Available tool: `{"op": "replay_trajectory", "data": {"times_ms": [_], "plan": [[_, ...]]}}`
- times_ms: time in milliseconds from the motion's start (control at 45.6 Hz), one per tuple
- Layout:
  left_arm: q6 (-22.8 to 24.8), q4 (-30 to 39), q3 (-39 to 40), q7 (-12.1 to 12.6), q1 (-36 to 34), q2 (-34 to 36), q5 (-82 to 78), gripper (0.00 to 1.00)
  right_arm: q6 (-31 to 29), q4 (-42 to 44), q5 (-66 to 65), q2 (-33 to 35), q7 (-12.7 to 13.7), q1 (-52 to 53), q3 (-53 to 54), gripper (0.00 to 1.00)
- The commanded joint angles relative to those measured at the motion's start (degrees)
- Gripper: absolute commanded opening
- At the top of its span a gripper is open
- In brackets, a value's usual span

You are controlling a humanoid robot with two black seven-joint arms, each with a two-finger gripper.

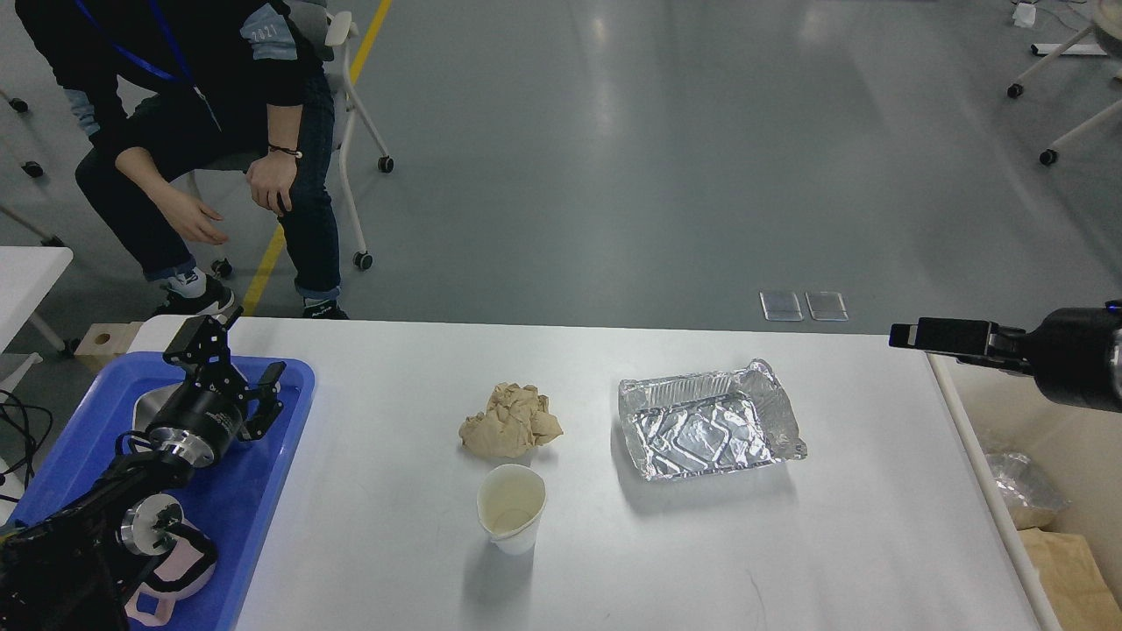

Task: Tidy desktop

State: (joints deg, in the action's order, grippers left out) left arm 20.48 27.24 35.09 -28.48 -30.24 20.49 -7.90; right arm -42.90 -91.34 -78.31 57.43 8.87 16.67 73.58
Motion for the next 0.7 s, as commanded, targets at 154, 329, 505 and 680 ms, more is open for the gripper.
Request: {"op": "replay_trajectory", "data": {"times_ms": [154,329,505,680], "plan": [[0.0,0.0,0.1,0.0,0.1,-0.1,0.0,0.98,-0.5,-2.7,-14.6,4.5,0.5,-0.6,-0.5,1.0],[0.0,0.0,0.0,-0.1,0.1,-0.8,0.0,0.98,-1.7,-6.1,-15.3,9.8,0.4,-0.2,-1.2,1.0],[0.0,0.0,0.0,-0.1,0.2,-0.9,0.0,0.98,-2.0,-6.7,-15.6,11.7,0.2,-0.8,-1.3,1.0],[0.0,0.0,0.1,-0.1,0.9,-1.2,0.0,0.98,-1.8,-6.0,-17.0,6.6,0.4,-0.8,-2.9,1.0]]}}
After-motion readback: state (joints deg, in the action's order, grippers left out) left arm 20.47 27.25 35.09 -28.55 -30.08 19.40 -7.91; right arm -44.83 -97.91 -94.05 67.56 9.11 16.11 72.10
